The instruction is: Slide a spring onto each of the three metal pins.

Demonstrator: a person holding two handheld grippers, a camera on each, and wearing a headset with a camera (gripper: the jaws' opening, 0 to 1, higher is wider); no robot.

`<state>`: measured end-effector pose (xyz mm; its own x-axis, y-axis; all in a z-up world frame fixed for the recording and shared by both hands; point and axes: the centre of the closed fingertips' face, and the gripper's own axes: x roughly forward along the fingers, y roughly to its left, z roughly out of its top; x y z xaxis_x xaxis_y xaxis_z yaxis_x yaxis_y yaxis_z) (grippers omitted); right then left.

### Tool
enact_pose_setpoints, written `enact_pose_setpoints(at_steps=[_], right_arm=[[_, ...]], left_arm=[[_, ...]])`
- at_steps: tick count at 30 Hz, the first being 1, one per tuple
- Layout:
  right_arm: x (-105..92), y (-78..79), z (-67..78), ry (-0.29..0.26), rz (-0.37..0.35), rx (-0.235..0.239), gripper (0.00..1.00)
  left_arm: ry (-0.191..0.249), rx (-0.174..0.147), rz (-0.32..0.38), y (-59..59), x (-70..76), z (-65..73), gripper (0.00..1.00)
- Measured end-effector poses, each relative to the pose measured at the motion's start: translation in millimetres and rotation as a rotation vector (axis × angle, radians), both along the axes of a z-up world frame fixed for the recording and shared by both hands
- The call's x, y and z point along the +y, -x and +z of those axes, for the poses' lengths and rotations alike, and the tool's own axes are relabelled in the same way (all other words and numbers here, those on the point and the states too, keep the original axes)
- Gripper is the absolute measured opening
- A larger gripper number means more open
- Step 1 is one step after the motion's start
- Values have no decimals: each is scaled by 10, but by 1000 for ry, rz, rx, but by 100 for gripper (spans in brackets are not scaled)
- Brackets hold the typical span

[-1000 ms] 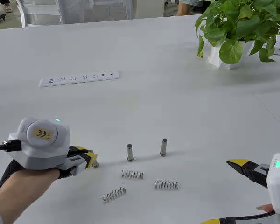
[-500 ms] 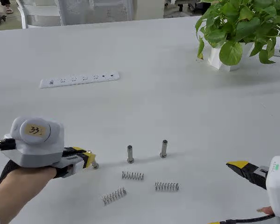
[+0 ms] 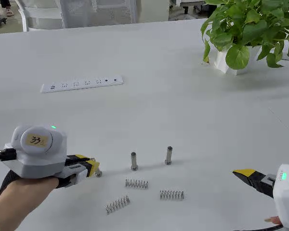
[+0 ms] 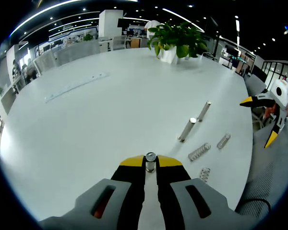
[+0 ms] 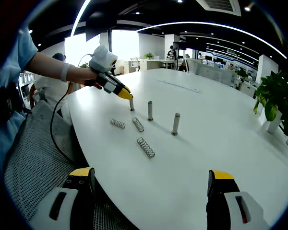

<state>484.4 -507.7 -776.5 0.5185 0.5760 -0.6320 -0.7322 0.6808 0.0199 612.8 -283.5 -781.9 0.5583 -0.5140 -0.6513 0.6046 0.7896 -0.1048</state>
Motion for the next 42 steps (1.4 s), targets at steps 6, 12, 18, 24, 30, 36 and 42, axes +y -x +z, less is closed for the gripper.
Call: enact_pose_setpoints(at_steps=[6, 12, 18, 24, 30, 36, 42], right_arm=[[0, 9, -6, 3, 1, 1, 98], [7, 14, -10, 6, 2, 1, 98], [15, 18, -8, 6, 3, 1, 97], [19, 21, -9, 8, 4, 3, 97], [21, 19, -8, 9, 5, 5, 97], [23, 4, 8, 7, 6, 2, 98], [5, -27, 9, 17, 11, -3, 99]], left_arm=[[-5, -11, -11, -2, -6, -3, 5], [-16, -22, -16, -18, 1, -18, 5], [-23, -32, -27, -14, 2, -24, 5], [-22, -33, -21, -12, 20, -30, 7], [-17, -36, -13, -9, 25, -28, 9], [-2, -44, -13, 0, 1, -13, 17], [9, -62, -24, -7, -17, -11, 40]])
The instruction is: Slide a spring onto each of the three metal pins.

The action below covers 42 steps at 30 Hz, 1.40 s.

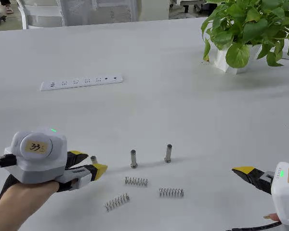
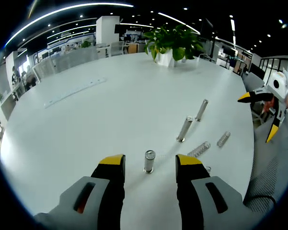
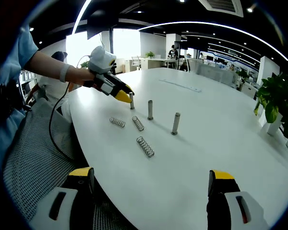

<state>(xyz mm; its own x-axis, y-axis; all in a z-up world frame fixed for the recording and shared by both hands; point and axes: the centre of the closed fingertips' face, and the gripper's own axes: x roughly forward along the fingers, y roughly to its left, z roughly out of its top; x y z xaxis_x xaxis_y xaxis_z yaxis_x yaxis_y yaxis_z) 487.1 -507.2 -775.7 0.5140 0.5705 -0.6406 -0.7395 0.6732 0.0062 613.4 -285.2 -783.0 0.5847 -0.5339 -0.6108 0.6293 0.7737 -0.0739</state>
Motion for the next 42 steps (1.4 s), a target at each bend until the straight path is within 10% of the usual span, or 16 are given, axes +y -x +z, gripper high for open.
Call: enact_pose_setpoints(at_steps=[14, 42], right_arm=[[-80, -87, 9, 37, 10, -18, 99], [-139, -188, 78, 35, 12, -34, 99]], left_arm=[[157, -11, -60, 124, -184, 108, 99], [129, 13, -82, 610, 253, 116, 99]])
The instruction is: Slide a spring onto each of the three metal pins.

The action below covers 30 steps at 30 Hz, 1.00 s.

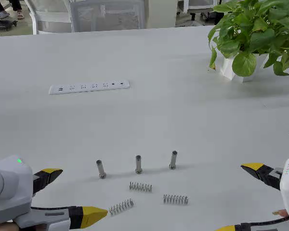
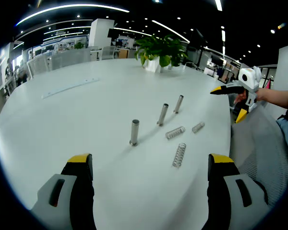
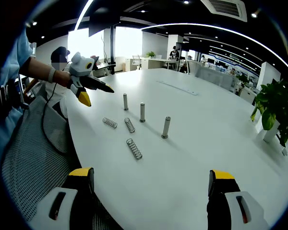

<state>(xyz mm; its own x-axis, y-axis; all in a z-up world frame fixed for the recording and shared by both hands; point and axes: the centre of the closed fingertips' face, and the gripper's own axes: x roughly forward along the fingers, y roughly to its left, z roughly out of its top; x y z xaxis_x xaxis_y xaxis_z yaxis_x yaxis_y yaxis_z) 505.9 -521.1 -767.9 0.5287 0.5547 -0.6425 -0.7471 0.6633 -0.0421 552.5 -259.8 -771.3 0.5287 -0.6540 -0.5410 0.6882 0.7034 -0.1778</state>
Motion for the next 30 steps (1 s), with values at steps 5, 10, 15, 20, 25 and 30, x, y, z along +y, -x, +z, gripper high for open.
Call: enact_pose_setpoints(at_steps=[5, 10, 15, 20, 25, 30], right_arm=[[6, 22, -5, 1, 4, 1, 99], [11, 32, -13, 0, 5, 2, 99], [15, 40, -21, 1, 6, 5, 99], [26, 46, -16, 3, 10, 5, 99], [31, 62, -23, 7, 12, 10, 99], [22, 72, -26, 12, 10, 12, 99]], left_arm=[[-11, -9, -21, 92, -15, -3, 99], [-14, -15, -39, 157, -25, -28, 97], [-22, -16, -45, 185, -44, -60, 95], [-36, -41, -70, 218, -118, -86, 91], [-48, -76, -97, 232, -188, -108, 80], [-42, -96, -115, 204, -230, -175, 68]])
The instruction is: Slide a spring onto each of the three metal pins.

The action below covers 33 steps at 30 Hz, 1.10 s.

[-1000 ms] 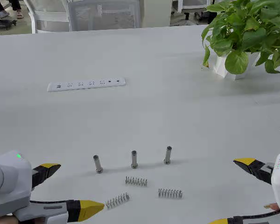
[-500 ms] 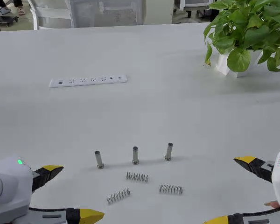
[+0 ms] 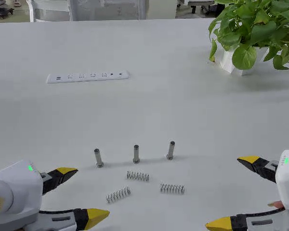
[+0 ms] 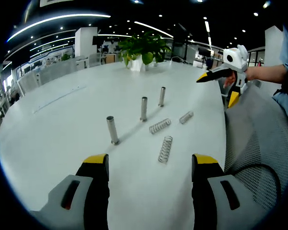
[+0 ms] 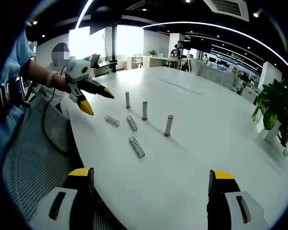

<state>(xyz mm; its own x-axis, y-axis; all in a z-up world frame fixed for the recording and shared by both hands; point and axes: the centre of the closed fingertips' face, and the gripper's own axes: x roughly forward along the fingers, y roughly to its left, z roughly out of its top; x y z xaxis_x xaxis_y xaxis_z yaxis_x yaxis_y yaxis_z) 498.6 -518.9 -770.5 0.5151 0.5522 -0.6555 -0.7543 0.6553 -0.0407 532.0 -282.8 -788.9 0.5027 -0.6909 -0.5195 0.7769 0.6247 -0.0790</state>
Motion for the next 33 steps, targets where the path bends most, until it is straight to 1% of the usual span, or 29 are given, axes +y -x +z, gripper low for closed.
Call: enact_pose_setpoints(at_steps=[8, 11, 14, 17, 20, 22, 23, 25, 29, 31, 33], right_arm=[[-2, 22, -4, 1, -5, 5, 99], [1, 34, -6, 1, -4, 8, 99], [2, 36, -6, 1, -4, 8, 99], [2, 40, -1, 2, -4, 8, 99], [-1, 42, -3, 2, -5, 8, 99], [-7, 42, -6, 5, -5, 8, 99], [-9, 43, -7, 5, -5, 10, 99], [-11, 41, -2, 6, -5, 8, 99], [-20, 39, -2, 4, -9, 8, 99], [-27, 41, -7, 4, -11, 10, 99], [-31, 45, -10, 6, -11, 11, 99]], left_arm=[[-13, -12, -19, -32, -72, -89, 47], [-15, -11, -27, -36, -108, -124, 41], [-24, -1, -47, -9, -161, -176, 35], [-24, 6, -61, 16, -212, -205, 28], [-30, 5, -68, 22, -247, -237, 24], [-29, 12, -70, 21, -262, -257, 22], [-33, 20, -71, 23, -271, -276, 21], [-37, 15, -75, 29, -274, -284, 21], [-42, 17, -70, 30, -271, -300, 15], [-39, 22, -67, 32, -273, -306, 14], [-40, 16, -68, 33, -276, -309, 13]])
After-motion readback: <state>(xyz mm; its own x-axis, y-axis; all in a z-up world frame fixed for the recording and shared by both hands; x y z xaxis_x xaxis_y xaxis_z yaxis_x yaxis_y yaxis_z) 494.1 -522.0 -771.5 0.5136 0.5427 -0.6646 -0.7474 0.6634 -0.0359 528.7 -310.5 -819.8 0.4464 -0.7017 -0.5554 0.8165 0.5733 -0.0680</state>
